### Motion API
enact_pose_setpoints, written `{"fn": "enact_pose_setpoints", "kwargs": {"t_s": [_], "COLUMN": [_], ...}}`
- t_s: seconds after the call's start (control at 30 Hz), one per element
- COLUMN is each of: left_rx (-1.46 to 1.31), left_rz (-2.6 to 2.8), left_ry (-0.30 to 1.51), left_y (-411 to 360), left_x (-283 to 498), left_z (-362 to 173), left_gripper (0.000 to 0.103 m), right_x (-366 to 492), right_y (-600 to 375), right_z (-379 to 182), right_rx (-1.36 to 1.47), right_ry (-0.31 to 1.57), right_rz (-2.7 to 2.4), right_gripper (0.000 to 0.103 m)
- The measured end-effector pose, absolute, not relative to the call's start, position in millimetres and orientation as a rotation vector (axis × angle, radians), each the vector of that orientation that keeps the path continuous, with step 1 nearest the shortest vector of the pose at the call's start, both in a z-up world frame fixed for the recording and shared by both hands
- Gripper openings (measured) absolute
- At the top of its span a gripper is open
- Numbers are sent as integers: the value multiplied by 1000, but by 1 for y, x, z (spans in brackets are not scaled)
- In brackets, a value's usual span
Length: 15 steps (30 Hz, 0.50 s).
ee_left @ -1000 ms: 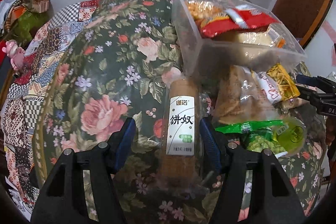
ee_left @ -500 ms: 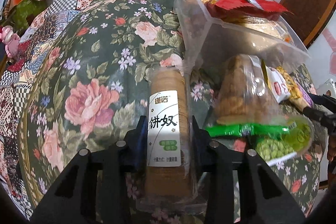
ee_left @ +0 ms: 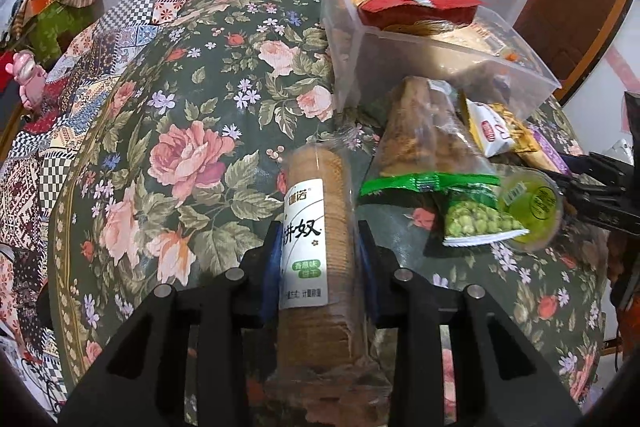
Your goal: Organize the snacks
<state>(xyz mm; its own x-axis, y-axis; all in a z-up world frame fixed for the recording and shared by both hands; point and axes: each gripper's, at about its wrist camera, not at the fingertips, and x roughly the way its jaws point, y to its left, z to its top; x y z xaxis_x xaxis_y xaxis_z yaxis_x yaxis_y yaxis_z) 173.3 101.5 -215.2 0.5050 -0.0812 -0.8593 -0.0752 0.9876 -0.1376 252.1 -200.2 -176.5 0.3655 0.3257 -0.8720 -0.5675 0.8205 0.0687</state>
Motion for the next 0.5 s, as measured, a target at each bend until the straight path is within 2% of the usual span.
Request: {"fn": "enact_pose_setpoints", "kwargs": {"t_s": [0.1, 0.5], "left_rx": [-170, -161], "left_rz": [-9, 9], "left_ry": [1033, 924], "left_y": [101, 103], "left_x": [169, 164], "left_z": [-209, -160], "left_gripper": [34, 34], "right_x": [251, 242], "right_y": [-196, -235], "right_z": [-174, -136], "right_rx": [-275, -182], "right_ry": [1029, 972], "right_rz": [579, 549], "right_gripper": [43, 43]}}
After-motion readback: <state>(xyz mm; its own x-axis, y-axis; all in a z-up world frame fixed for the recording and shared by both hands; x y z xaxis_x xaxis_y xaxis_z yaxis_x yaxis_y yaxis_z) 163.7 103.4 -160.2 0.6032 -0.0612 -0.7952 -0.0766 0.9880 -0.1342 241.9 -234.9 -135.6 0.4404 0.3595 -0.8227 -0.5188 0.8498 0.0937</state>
